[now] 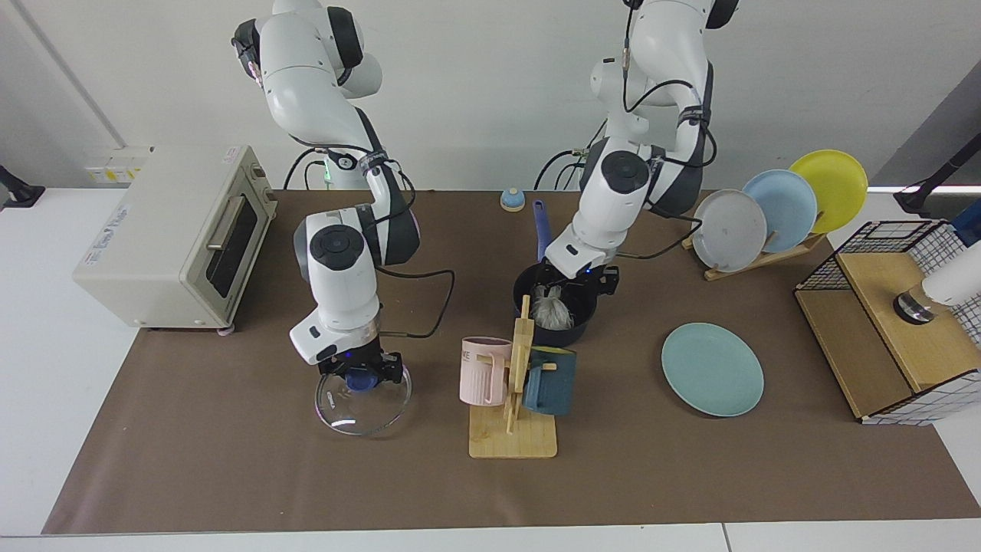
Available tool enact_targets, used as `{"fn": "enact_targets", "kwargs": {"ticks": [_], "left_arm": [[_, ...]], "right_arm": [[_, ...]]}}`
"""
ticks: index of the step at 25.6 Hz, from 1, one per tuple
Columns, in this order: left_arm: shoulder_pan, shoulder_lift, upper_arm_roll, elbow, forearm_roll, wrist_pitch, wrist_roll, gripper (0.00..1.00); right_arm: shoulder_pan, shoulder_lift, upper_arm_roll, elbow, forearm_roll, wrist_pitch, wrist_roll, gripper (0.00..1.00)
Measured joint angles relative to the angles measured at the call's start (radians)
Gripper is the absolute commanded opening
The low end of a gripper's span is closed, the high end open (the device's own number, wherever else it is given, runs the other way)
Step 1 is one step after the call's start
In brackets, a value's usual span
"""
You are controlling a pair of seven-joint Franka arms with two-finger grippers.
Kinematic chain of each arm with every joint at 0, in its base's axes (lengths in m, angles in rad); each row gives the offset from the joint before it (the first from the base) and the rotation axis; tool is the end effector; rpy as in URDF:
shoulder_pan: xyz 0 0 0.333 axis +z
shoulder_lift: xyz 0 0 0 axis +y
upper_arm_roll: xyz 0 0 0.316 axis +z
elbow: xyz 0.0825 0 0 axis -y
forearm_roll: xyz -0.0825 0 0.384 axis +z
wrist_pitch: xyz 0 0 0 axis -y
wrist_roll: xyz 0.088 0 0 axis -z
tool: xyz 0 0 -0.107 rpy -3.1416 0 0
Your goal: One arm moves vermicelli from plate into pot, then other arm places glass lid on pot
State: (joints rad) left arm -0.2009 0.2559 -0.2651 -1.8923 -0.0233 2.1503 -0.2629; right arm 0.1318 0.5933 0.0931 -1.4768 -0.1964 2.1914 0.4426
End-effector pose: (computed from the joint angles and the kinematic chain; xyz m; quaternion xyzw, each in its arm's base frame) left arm 0.5520 -0.2699 0.3758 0.9949 -0.0907 -0.0103 0.0420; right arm 0.7082 0.1425 0.3435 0.9942 -0.0659 0.0777 0.0342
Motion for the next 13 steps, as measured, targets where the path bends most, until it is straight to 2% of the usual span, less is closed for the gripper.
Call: {"fn": "enact_targets", "kwargs": {"ticks": [3, 8, 11, 13], "left_arm": [[-0.027, 0.025, 0.0, -0.007, 0.002, 0.014, -0.019, 0.99], [-0.028, 0.03, 0.006, -0.035, 0.002, 0.04, -0.019, 0.98], [-0.028, 0.03, 0.009, -0.063, 0.003, 0.078, -0.019, 0.96], [-0.029, 0.03, 0.008, -0.086, 0.003, 0.11, -0.018, 0.88]], "right_arm": [[0.0, 0.0, 0.0, 0.003, 0.0, -0.002, 0.0, 0.0], [-0.001, 0.0, 0.0, 0.004, 0.0, -0.002, -0.003, 0.0], [-0.004, 0.0, 0.001, 0.004, 0.0, -0.002, -0.003, 0.0], [-0.006, 0.0, 0.001, 0.004, 0.0, -0.002, -0.004, 0.0]]}}
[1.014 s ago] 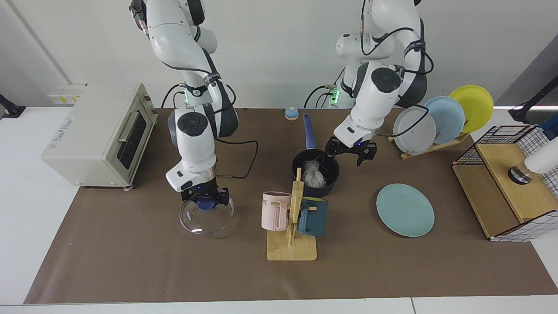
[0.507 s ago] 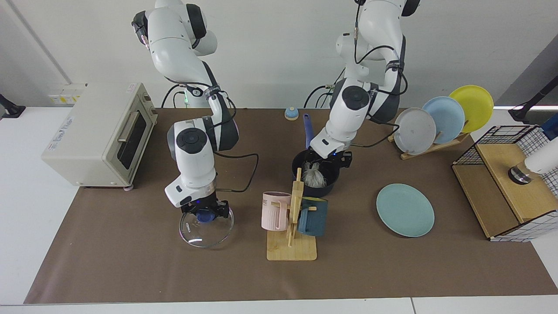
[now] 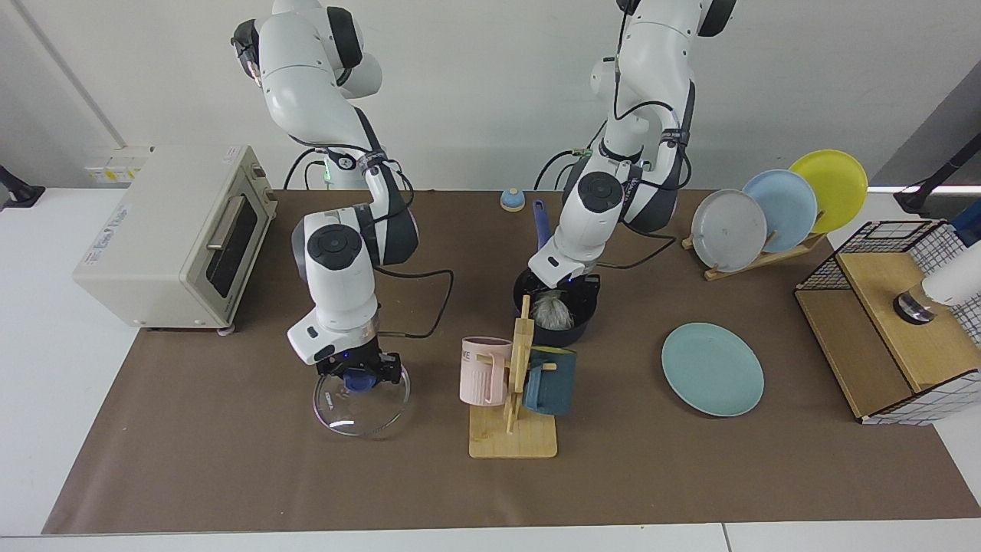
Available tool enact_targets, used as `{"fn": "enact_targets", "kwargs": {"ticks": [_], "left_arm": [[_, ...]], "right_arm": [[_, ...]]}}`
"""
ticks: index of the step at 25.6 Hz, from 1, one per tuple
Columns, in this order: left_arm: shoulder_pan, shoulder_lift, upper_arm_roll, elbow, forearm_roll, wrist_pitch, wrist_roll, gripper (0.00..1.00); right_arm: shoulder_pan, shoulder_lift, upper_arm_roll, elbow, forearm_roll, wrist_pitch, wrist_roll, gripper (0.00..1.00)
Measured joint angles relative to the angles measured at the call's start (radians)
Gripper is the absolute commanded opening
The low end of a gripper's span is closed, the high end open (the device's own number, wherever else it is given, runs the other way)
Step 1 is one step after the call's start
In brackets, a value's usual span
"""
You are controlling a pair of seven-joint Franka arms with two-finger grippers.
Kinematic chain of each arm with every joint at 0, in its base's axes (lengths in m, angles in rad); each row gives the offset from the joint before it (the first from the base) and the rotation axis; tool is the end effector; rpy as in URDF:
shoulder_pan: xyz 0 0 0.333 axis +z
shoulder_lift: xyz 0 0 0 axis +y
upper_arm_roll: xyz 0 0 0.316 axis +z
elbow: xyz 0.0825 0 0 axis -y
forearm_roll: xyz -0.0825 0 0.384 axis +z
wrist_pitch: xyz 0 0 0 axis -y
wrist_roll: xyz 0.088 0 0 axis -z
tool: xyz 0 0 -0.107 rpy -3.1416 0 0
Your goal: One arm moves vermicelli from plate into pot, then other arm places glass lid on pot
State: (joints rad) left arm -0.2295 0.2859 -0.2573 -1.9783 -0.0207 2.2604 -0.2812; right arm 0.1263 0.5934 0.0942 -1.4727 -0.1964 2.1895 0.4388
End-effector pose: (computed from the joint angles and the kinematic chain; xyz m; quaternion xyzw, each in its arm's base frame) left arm 0.5362 -0.2779 0.3290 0.9949 -0.0909 -0.0141 0.0417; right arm 0.7095 0.1393 0.3453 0.9941 -0.0666 0.0785 0.0340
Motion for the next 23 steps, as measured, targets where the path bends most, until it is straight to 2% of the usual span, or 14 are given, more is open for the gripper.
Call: {"fn": "enact_targets", "kwargs": {"ticks": [3, 4, 5, 6, 7, 23], "left_arm": [[-0.002, 0.0, -0.003, -0.028, 0.0, 0.037, 0.0, 0.73], [-0.002, 0.0, -0.004, -0.035, 0.0, 0.044, 0.0, 0.65], [-0.003, 0.0, -0.005, -0.04, 0.0, 0.047, 0.0, 0.5], [-0.003, 0.0, -0.005, -0.045, 0.0, 0.05, 0.0, 0.2], [-0.003, 0.0, -0.006, -0.049, 0.0, 0.051, 0.0, 0.0], [-0.003, -0.002, -0.008, -0.042, 0.0, 0.026, 0.001, 0.0]], "right_arm": [[-0.002, 0.0, 0.0, 0.0, 0.0, 0.0, -0.001, 0.0], [-0.002, 0.001, 0.0, 0.0, 0.0, 0.0, -0.001, 0.0], [-0.002, 0.001, 0.0, 0.0, 0.0, 0.0, -0.001, 0.0], [-0.002, 0.001, 0.0, 0.0, 0.0, 0.0, -0.002, 0.0], [-0.002, 0.001, 0.0, 0.0, 0.0, 0.0, -0.002, 0.0], [-0.006, 0.009, 0.001, 0.0, 0.006, 0.0, -0.002, 0.0]]}}
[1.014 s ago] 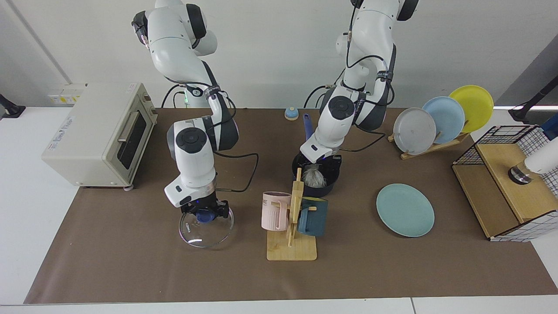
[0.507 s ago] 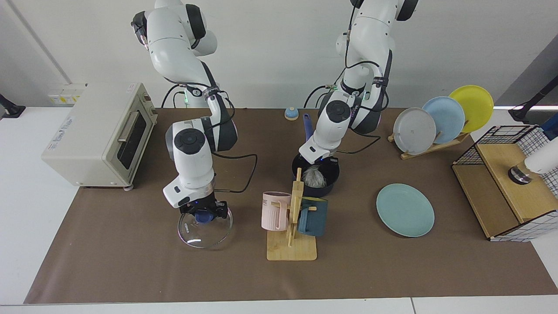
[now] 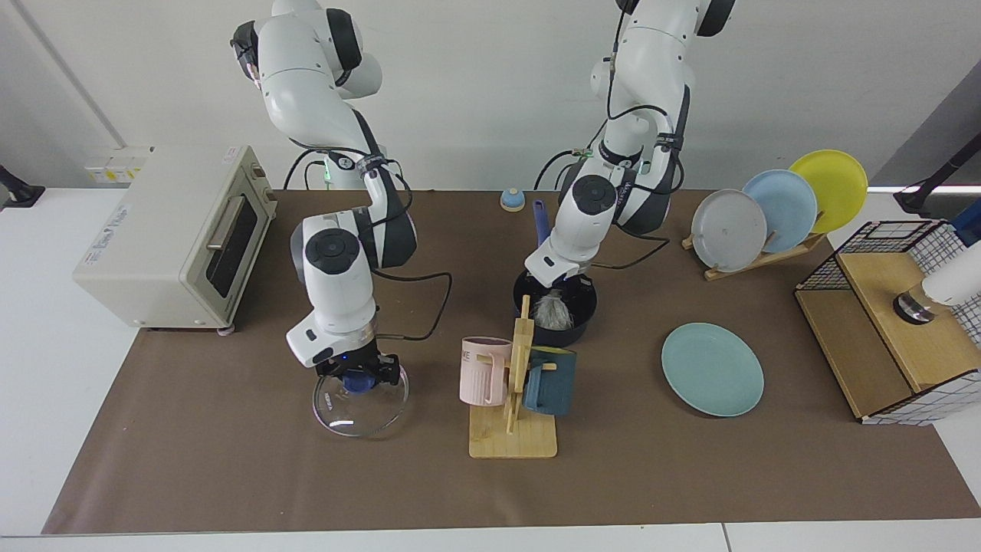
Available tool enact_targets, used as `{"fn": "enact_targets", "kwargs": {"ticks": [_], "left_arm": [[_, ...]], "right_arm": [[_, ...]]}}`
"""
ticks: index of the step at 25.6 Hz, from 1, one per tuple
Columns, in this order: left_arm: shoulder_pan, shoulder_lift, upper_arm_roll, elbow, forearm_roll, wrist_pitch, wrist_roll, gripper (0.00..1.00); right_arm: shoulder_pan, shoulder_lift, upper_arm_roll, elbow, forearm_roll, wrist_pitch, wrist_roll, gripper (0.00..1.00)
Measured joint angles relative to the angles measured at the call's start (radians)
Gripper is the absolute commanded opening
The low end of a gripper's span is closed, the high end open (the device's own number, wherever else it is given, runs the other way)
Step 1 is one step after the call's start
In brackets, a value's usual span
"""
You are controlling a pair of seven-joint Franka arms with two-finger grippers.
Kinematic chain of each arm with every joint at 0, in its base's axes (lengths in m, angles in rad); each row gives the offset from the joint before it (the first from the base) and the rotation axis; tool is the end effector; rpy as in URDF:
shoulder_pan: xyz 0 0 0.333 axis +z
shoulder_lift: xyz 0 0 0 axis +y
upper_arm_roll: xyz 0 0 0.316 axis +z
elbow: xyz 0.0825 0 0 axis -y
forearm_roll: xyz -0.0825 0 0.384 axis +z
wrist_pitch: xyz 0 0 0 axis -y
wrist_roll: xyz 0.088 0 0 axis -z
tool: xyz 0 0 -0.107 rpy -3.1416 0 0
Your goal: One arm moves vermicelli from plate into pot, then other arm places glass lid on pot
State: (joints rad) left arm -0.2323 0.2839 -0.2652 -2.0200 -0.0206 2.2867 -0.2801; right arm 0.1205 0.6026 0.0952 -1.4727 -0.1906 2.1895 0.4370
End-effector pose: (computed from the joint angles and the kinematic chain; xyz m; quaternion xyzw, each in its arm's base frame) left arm 0.5245 -0.2801 0.3148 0.9943 -0.0967 -0.0205 0.0397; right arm 0.7102 0.1359 0.3386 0.9944 -0.0695 0.0731 0.0326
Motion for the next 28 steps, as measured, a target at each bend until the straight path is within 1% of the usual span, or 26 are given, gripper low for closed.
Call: {"fn": "enact_targets", "kwargs": {"ticks": [12, 15, 18, 22, 28], "left_arm": [[0.0, 0.0, 0.0, 0.003, 0.0, -0.004, 0.0, 0.0], [0.0, 0.0, 0.002, 0.016, 0.0, -0.026, 0.0, 0.0], [0.002, -0.001, 0.005, 0.053, 0.0, -0.084, 0.0, 0.0], [0.008, -0.02, 0.01, 0.123, 0.0, -0.196, -0.001, 0.0], [0.046, -0.115, 0.012, 0.178, 0.0, -0.339, 0.0, 0.0]], "right_arm": [[-0.003, 0.003, 0.0, 0.0, 0.008, 0.0, 0.0, 0.0], [-0.007, 0.004, 0.0, 0.0, 0.008, 0.001, -0.003, 0.0], [-0.01, 0.007, 0.0, 0.0, 0.009, 0.005, -0.013, 0.0], [-0.012, 0.014, 0.0, -0.003, 0.009, 0.025, -0.022, 0.0], [-0.026, 0.019, 0.0, -0.009, 0.009, 0.039, -0.042, 0.0]]}}
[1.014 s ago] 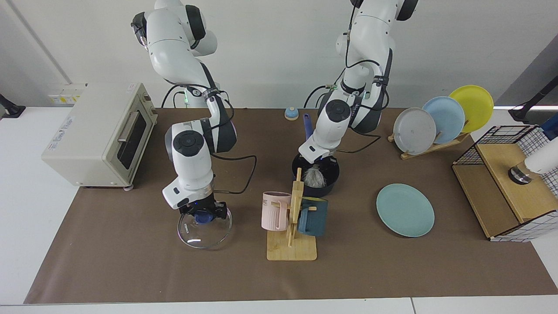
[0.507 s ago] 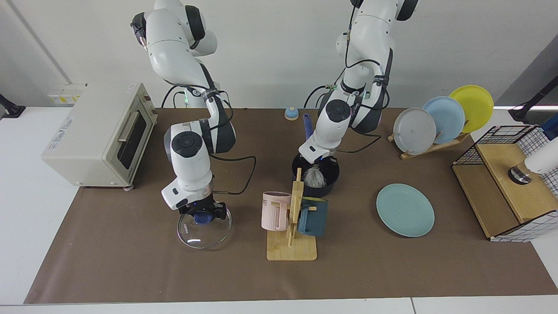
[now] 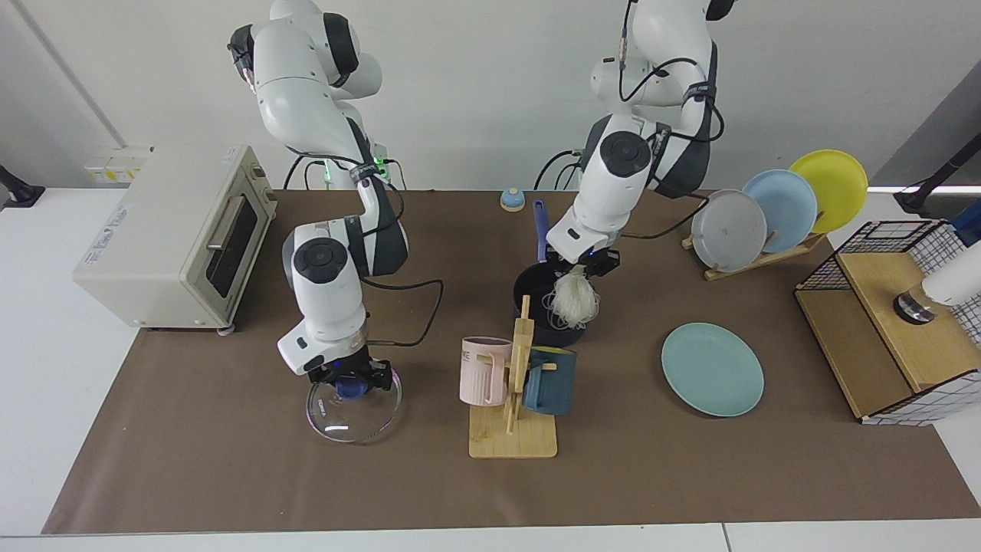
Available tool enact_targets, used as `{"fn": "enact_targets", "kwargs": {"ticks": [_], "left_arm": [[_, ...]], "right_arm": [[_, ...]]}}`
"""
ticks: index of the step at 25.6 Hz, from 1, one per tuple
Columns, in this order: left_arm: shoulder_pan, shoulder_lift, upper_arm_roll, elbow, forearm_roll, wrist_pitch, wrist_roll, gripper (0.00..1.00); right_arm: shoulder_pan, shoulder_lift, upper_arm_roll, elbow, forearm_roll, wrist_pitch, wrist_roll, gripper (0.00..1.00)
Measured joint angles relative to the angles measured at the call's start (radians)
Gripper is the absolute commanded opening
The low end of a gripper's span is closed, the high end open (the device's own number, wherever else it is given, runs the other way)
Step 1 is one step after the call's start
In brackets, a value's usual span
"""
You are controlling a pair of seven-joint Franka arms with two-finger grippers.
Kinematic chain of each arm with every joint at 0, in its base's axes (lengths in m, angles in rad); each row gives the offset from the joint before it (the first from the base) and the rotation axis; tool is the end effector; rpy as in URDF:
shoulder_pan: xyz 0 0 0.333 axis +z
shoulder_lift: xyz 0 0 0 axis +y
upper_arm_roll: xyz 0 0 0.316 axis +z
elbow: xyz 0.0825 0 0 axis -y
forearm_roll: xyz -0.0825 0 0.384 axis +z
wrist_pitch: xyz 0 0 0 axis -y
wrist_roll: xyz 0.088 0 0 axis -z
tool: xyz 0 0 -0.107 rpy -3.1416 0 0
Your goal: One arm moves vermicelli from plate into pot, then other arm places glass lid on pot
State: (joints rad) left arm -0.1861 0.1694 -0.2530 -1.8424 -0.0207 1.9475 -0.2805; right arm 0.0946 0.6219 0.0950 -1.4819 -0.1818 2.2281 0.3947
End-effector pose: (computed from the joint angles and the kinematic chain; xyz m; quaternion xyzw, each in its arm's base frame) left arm 0.5429 -0.2496 0.4320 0.9964 -0.0740 -0.0384 0.0183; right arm 0.7149 0.1189 0.3241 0.9949 -0.0619 0.0751 0.0278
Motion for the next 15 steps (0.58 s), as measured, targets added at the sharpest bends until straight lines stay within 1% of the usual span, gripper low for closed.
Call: {"fn": "enact_targets", "kwargs": {"ticks": [4, 7, 12, 15], "left_arm": [[0.045, -0.058, 0.002, 0.027, 0.0, -0.062, 0.003, 0.0], [0.087, -0.083, 0.004, 0.048, 0.0, -0.084, 0.014, 0.0], [0.175, -0.099, 0.01, 0.074, 0.001, -0.093, 0.078, 0.0], [0.198, -0.1, 0.015, 0.079, 0.001, -0.095, 0.096, 0.0]], "right_arm": [[-0.014, 0.004, 0.0, -0.016, 0.0, 0.024, -0.006, 0.0], [-0.026, 0.008, 0.0, -0.022, 0.0, 0.029, -0.016, 0.0], [-0.038, 0.013, 0.0, -0.027, 0.001, 0.038, -0.027, 0.0], [-0.038, 0.013, 0.001, -0.029, 0.002, 0.044, -0.028, 0.0]]}}
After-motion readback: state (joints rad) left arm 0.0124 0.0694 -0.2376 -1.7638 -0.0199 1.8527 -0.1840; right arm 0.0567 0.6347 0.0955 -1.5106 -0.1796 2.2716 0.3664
